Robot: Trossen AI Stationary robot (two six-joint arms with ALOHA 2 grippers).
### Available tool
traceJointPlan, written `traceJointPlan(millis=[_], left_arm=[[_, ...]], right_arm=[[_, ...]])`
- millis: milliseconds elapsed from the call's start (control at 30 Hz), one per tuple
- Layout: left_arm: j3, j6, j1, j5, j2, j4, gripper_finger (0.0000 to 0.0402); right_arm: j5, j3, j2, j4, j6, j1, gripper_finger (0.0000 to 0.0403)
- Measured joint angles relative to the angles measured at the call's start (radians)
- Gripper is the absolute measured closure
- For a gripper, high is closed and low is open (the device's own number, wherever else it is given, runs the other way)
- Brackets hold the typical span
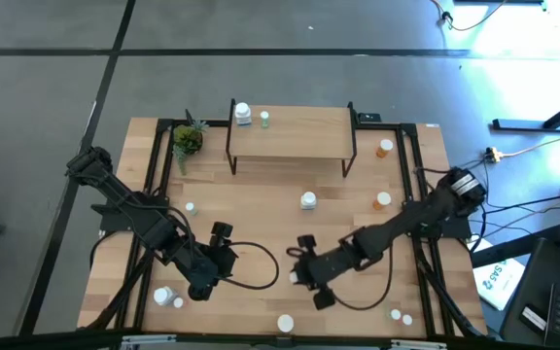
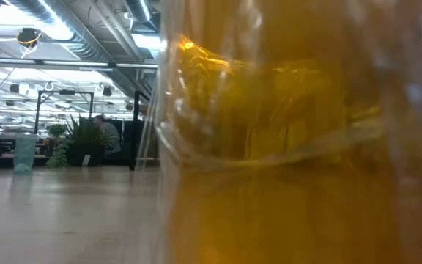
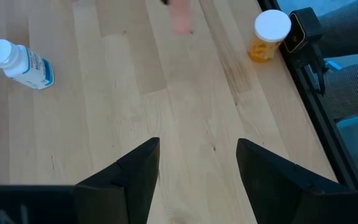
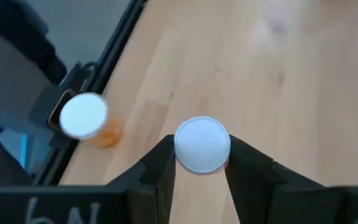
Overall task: Pick and place medicine bottles onto shelf by color
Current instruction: Put the middle pink pill bottle on the shelf
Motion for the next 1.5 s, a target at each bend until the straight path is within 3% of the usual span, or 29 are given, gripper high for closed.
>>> traceJointPlan(millis=[200, 400, 633, 967, 1233, 1500], left_arm=[[0.0, 0.0, 0.0, -0.002, 0.0, 0.001, 0.0195], [0.0, -0.007, 0.0, -0.108, 0.0, 0.001, 0.0195], [0.0, -0.01, 0.002, -0.141, 0.0, 0.002, 0.0195], [0.0, -0.088, 0.01, -0.36, -0.001, 0.001, 0.0195], [0.0, -0.217, 0.105, -0.639, -0.003, -0.002, 0.0195], [0.0, -0.219, 0.234, -0.625, -0.003, -0.021, 0.0195]], right_arm=[[0.0, 0.0, -0.06, -0.04, 0.064, -0.075, 0.0279], [0.011, 0.0, -0.123, -0.043, 0.061, -0.147, 0.0279], [0.144, 0.0, -0.2, -0.053, 0.095, -0.233, 0.0279], [0.148, 0.026, -0.252, -0.086, 0.037, -0.415, 0.0279], [0.149, 0.103, -0.249, -0.081, -0.029, -0.575, 0.0279], [0.109, 0.107, -0.234, -0.074, -0.018, -0.746, 0.0279]])
